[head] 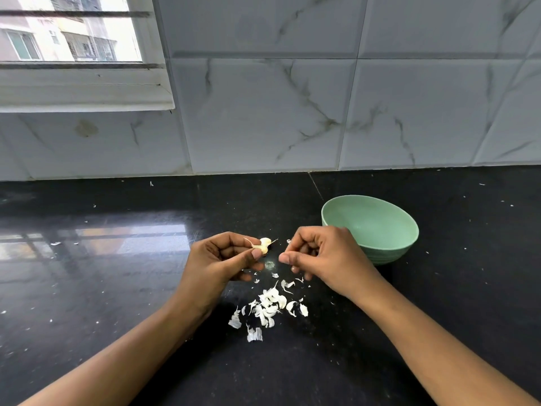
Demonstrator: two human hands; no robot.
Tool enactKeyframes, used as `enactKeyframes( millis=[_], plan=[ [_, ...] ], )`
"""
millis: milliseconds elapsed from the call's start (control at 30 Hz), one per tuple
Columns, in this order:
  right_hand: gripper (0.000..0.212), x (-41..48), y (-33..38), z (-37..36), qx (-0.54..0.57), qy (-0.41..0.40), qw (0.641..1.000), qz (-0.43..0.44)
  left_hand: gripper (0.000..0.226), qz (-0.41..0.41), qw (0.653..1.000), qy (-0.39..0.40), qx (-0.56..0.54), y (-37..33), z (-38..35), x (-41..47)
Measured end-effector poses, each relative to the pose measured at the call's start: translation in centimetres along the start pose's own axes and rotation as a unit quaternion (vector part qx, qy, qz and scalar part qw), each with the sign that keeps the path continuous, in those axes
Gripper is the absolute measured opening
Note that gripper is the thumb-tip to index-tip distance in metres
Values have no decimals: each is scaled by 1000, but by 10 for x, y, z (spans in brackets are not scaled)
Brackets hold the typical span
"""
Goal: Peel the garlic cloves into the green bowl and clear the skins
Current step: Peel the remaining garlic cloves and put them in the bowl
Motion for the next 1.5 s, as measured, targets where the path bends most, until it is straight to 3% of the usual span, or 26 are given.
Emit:
enactKeyframes(
  millis=[133, 233, 367, 500, 633, 733, 933, 1067, 1200, 1300, 1500],
  plan=[
    [27, 0, -6, -14, -56, 82, 995, -22, 20, -8, 1000, 5, 15, 0, 0, -1],
    [3, 1, -3, -8, 13, 30, 999, -10, 21, -23, 999, 10, 35, -1, 0, -2],
    [5, 1, -2, -10, 142, 14, 990, -18, 18, -58, 995, 17, 75, -5, -3, -5],
    [3, 1, -3, -16, 167, 32, 985, -20, 11, -89, 989, 22, 113, -7, -4, -7],
    [5, 1, 0, -14, 122, 18, 992, 2, 13, -104, 988, 3, 112, -10, -3, -9],
    [7, -2, 7, -14, 1, -7, 999, 46, 13, -109, 988, -2, 106, -13, -3, -10],
    [7, -4, 19, -12, -123, -49, 983, 129, 13, -116, 986, 19, 122, -14, -5, -10],
    [7, -5, 21, -11, -120, -58, 981, 141, 8, -111, 990, 39, 79, -15, -6, -10],
    [11, -3, 19, -10, -101, -65, 983, 138, 28, -112, 989, 77, 55, -17, -11, -12],
    [10, -3, 19, -9, -91, -66, 985, 134, 30, -111, 989, 85, 39, -15, -12, -12],
    [10, -1, 7, 5, -87, -110, 987, 77, 27, -113, 989, 90, 20, -16, -13, -13]
  ],
)
Point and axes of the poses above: each hand's wrist, its own x-axis towards the middle knuckle, its own z-axis out of the back of the hand, y = z × x, the point moved 6 cm from there along x, towards the middle knuckle, and after that the axes turned 7 degrees about y, right-handed, at the moved point
